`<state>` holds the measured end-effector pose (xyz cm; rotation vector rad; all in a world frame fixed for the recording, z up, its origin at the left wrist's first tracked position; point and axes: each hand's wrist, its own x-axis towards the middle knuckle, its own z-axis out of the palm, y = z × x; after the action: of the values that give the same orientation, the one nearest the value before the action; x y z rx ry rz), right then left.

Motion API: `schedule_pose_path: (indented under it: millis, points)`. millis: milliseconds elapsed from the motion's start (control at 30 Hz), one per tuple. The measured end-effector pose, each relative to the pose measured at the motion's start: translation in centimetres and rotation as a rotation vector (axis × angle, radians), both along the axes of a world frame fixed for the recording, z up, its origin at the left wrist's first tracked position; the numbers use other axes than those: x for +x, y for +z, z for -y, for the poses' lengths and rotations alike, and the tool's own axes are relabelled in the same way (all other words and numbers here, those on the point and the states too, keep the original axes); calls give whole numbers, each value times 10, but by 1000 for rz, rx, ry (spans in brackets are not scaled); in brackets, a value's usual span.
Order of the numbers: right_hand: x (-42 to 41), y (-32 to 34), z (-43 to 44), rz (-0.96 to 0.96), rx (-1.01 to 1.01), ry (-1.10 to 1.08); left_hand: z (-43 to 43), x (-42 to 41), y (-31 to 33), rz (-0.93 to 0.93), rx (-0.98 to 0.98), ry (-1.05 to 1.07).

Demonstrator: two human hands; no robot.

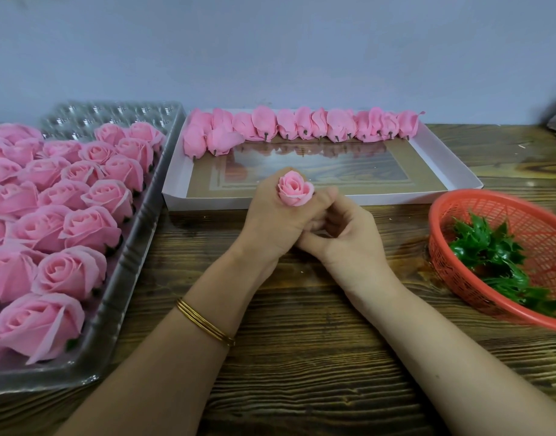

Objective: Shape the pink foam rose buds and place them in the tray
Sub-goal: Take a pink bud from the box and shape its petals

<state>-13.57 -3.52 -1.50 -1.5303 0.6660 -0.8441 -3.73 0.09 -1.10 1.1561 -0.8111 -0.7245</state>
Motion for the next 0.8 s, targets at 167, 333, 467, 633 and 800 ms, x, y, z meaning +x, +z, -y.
schedule_pose_path:
  millis: [167, 333, 467, 633, 800]
  points:
    - [0, -1, -3, -3, -120, -78, 1, -4, 1, 7, 18, -11]
    - [-1, 1, -3, 16, -123, -73, -1, -3, 3, -22, 30, -48]
    - [-3, 3, -3, 34, -106, -46, -3, 1, 3, -49, 35, -115]
    - [-3, 5, -1, 72, -67, 24, -4, 4, 5, -91, 39, -164]
    - [-2, 6, -2, 116, -5, 75, -3, 6, 4, -122, 49, -220]
